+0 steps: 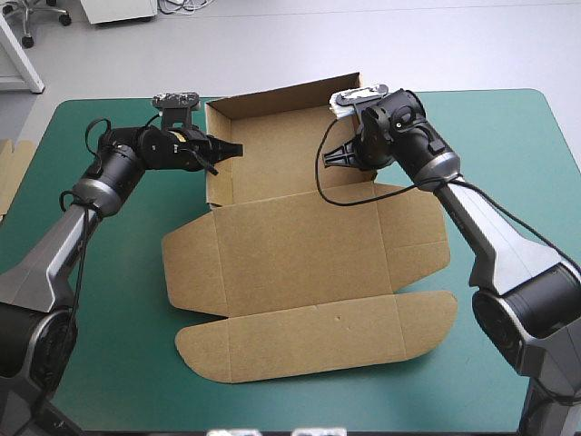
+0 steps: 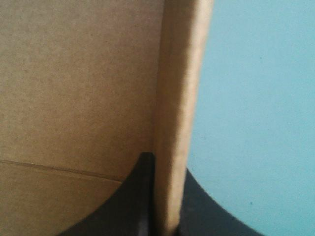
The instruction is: Fold the box
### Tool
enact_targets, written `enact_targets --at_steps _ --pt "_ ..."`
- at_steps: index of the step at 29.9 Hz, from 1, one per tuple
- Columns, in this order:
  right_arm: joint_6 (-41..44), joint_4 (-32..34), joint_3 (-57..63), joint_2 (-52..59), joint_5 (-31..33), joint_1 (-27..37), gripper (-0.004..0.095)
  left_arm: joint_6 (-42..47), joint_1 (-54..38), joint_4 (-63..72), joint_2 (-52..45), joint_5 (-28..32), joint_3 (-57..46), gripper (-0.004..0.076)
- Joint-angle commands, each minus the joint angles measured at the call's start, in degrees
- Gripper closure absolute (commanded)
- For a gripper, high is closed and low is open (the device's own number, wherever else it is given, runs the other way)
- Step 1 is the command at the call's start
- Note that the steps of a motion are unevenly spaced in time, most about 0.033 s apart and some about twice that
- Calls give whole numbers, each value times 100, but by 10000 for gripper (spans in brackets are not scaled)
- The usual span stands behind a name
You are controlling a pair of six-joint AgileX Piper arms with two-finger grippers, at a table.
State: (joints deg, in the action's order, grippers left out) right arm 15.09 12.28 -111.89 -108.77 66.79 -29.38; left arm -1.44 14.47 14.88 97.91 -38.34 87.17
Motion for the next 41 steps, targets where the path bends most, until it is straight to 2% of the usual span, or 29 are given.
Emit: enact_targets --at_steps 1,4,8,11,22,41 --pt "-181 -493 -163 250 -336 -104 920 -227 158 379 -424 154 259 734" --pt "-162 -415 -163 250 -211 -104 920 -210 158 -185 -485 -162 259 734" --pt "-134 -509 -163 193 20 -104 920 252 158 -999 -586 -344 259 734" --pt "-157 -592 -163 82 304 -104 921 541 158 -1343 -680 -360 259 734" --pt "-145 -944 -191 57 459 -116 920 1191 158 -2089 -643 -395 281 734" --pt "-118 -1080 -191 -201 459 -215 920 1235 158 -2061 -55 -493 311 734"
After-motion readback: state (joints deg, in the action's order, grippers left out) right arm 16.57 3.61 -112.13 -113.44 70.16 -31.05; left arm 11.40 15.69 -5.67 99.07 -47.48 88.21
